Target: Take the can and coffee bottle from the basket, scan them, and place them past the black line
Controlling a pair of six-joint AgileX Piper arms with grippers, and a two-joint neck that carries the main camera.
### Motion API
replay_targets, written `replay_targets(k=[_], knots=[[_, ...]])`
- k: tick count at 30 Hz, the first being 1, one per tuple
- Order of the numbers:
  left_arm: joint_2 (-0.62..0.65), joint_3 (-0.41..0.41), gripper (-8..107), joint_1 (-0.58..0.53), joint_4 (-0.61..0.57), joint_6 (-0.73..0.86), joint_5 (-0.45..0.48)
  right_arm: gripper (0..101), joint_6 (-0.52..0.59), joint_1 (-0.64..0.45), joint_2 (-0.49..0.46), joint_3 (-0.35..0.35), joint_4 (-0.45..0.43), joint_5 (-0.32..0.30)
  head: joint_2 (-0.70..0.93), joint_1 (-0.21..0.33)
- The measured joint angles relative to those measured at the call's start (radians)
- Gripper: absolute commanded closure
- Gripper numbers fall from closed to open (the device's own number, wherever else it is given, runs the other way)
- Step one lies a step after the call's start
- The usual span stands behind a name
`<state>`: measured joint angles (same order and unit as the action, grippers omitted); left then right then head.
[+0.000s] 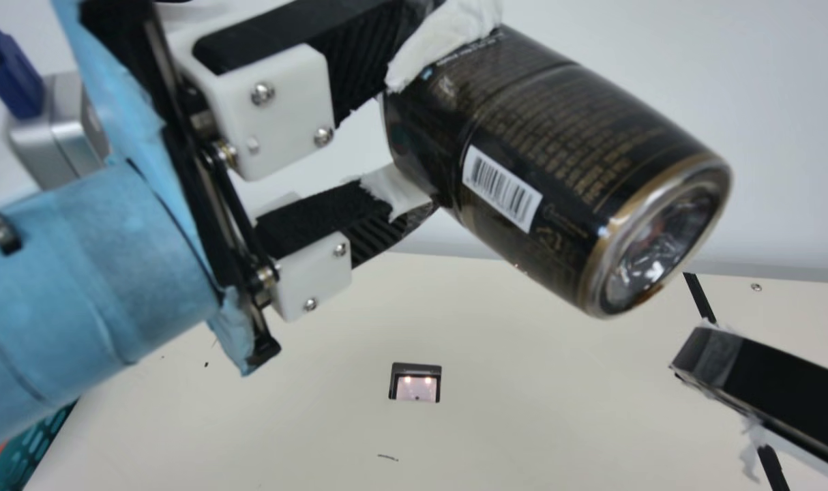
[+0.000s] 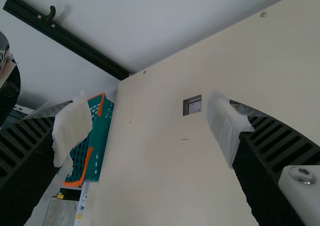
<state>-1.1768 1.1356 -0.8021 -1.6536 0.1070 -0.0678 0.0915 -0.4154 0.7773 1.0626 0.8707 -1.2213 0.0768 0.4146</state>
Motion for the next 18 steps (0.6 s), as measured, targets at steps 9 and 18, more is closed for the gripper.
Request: replay_targets(k=[9,18], knots=[[0.000,0.000,89,0.000,-0.005,0.000,0.000,0,0.000,0.000,0.000,0.000,0.000,0.000,0.000,0.000],[0.004,-0.002,89,0.007,0.013,-0.007,0.001,0,0.000,0.000,0.000,0.000,0.000,0.000,0.000,-0.005]])
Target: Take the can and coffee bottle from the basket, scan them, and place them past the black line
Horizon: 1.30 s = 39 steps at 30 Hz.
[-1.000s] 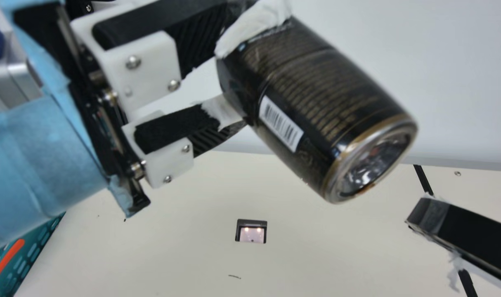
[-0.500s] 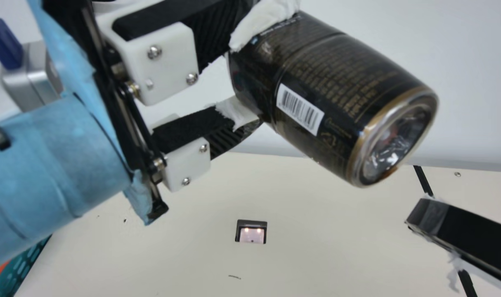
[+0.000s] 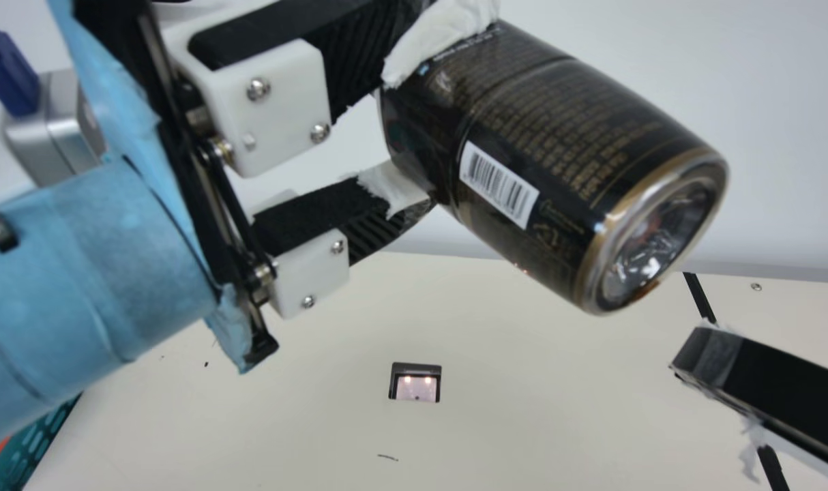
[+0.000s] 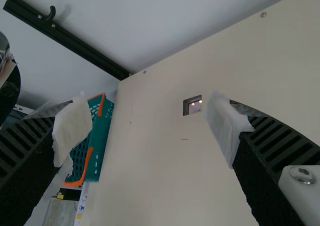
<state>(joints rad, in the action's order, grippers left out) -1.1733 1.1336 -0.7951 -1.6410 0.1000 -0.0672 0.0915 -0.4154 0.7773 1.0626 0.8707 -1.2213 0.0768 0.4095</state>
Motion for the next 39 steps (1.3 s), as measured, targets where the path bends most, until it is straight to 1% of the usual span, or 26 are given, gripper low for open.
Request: replay_targets(k=[4,8,14,18,24,27,31,35,39], knots=[[0.023,-0.033,89,0.056,0.022,-0.021,0.019,0,0.000,0.000,0.000,0.000,0.000,0.000,0.000,0.005],[0.065,-0.084,89,0.142,0.036,-0.050,0.059,0,0.000,0.000,0.000,0.000,0.000,0.000,0.000,0.005],[0.137,-0.181,89,0.319,0.029,-0.066,0.149,0,0.000,0.000,0.000,0.000,0.000,0.000,0.000,0.005],[0.169,-0.245,89,0.438,-0.005,-0.016,0.231,0,0.000,0.000,0.000,0.000,0.000,0.000,0.000,0.000],[0.175,-0.331,89,0.626,-0.098,0.130,0.397,0,0.000,0.000,0.000,0.000,0.000,0.000,0.000,0.005],[0.162,-0.367,89,0.721,-0.102,0.183,0.490,0,0.000,0.000,0.000,0.000,0.000,0.000,0.000,0.005],[0.145,-0.402,89,0.831,-0.102,0.194,0.611,0,0.000,0.000,0.000,0.000,0.000,0.000,0.000,0.000],[0.142,-0.409,89,0.884,-0.099,0.193,0.686,0,0.000,0.000,0.000,0.000,0.000,0.000,0.000,0.005],[0.142,-0.409,89,0.884,-0.097,0.193,0.694,0,0.000,0.001,0.001,0.000,0.000,0.000,0.000,0.005]])
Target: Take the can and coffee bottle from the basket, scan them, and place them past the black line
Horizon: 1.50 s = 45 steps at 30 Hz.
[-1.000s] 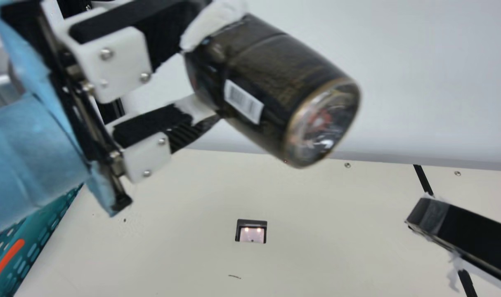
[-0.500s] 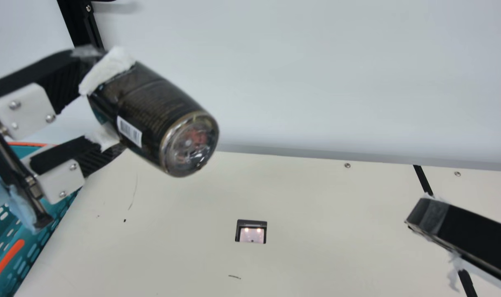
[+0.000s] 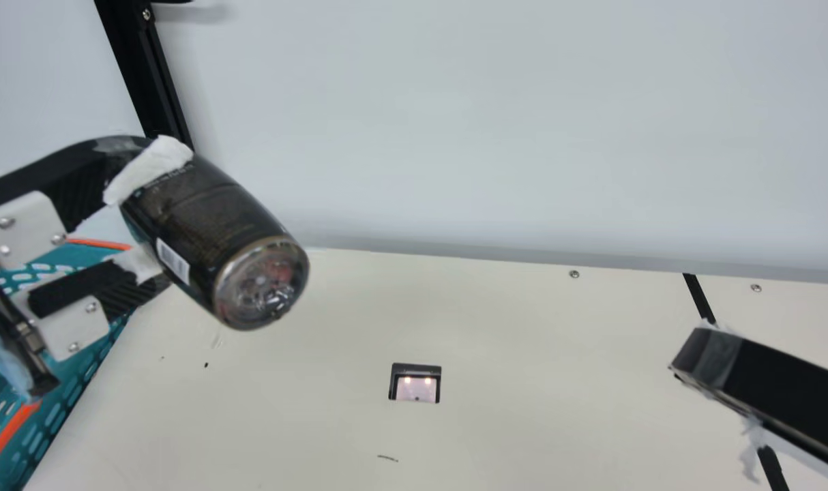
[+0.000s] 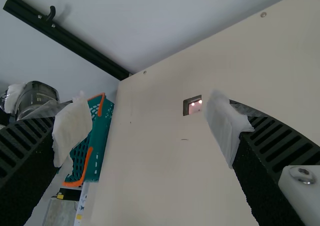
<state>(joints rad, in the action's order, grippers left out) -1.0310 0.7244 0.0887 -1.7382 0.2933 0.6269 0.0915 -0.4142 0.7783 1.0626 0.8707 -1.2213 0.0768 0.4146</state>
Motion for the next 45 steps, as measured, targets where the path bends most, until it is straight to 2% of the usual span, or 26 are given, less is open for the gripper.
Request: replay_targets(k=[3,6,15,20,25,30,34,35,41,45], knots=[[0.000,0.000,89,0.000,0.000,0.000,0.001,0,-0.023,0.020,0.019,0.000,0.011,0.001,0.000,0.000],[0.000,0.000,89,0.000,0.000,0.000,0.001,0,-0.092,0.064,0.055,0.003,0.044,0.001,0.000,-0.005],[0.000,0.000,89,0.000,0.000,0.000,0.001,0,-0.374,0.216,0.152,0.029,0.133,0.012,0.000,0.000],[0.000,0.000,89,0.000,0.000,0.000,0.001,0,-0.552,0.357,0.205,0.029,0.127,0.104,0.000,0.000],[0.000,0.000,89,0.000,0.000,0.000,0.001,0,-0.683,0.502,0.259,0.036,0.125,0.215,0.000,0.000],[0.000,0.000,89,0.000,0.000,0.000,0.001,0,-0.790,0.665,0.325,0.061,0.107,0.353,0.000,-0.005],[0.000,0.000,89,0.000,0.000,0.000,0.001,0,-0.843,0.781,0.372,0.076,0.085,0.451,0.000,0.000],[0.000,0.000,89,0.000,0.000,0.000,0.001,0,-0.844,0.796,0.374,0.076,0.084,0.458,0.000,0.000],[0.000,0.000,89,0.000,0.000,0.000,0.001,0,-0.842,0.803,0.376,0.073,0.092,0.465,0.000,0.000],[0.000,0.000,89,0.000,0.000,0.000,0.001,0,-0.795,0.771,0.401,0.081,0.121,0.450,0.000,0.000]])
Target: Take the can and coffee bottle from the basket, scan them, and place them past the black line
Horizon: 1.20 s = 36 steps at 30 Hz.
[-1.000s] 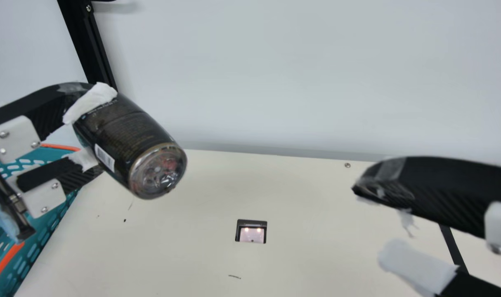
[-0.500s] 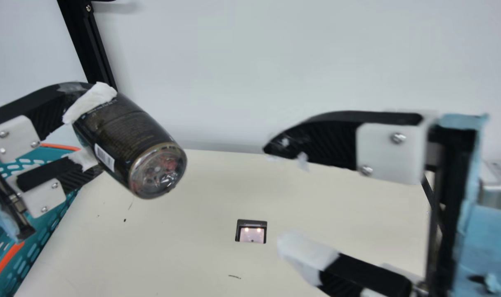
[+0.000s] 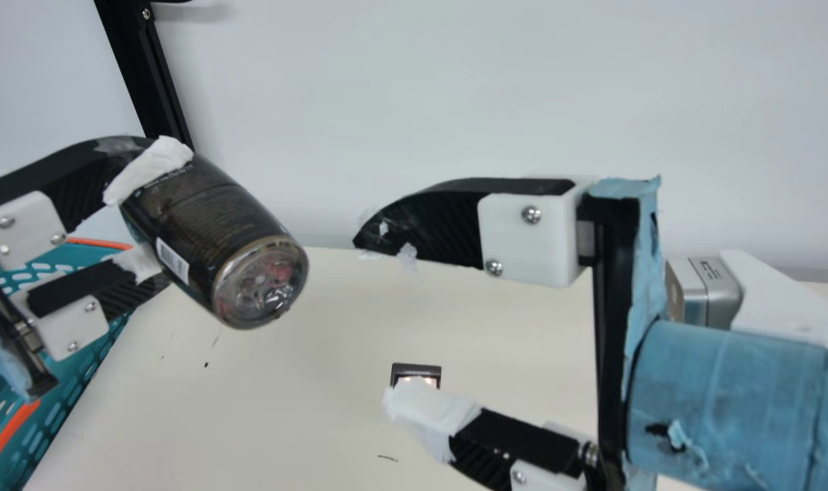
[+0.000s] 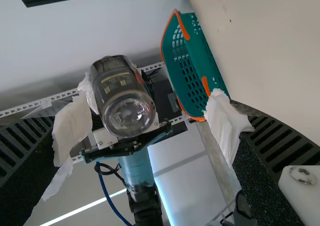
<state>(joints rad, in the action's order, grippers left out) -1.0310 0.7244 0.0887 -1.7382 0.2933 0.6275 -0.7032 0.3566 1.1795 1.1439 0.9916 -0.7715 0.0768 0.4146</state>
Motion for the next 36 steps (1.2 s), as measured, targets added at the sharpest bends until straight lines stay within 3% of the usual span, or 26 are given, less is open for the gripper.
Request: replay_targets(k=[10,21,27,36], knots=[[0.000,0.000,89,0.000,0.000,0.000,0.000,0,0.142,-0.078,0.126,0.070,0.068,-0.078,0.000,0.000],[0.000,0.000,89,0.000,0.000,0.000,0.000,0,0.271,-0.118,0.235,0.097,0.293,-0.154,0.000,-0.005],[0.000,0.000,89,0.000,0.000,0.000,0.000,0,0.301,-0.096,0.268,0.087,0.394,-0.167,0.000,0.000],[0.000,0.000,89,0.000,0.000,0.000,0.000,0,0.352,-0.001,0.300,0.106,0.471,-0.153,0.000,0.000]])
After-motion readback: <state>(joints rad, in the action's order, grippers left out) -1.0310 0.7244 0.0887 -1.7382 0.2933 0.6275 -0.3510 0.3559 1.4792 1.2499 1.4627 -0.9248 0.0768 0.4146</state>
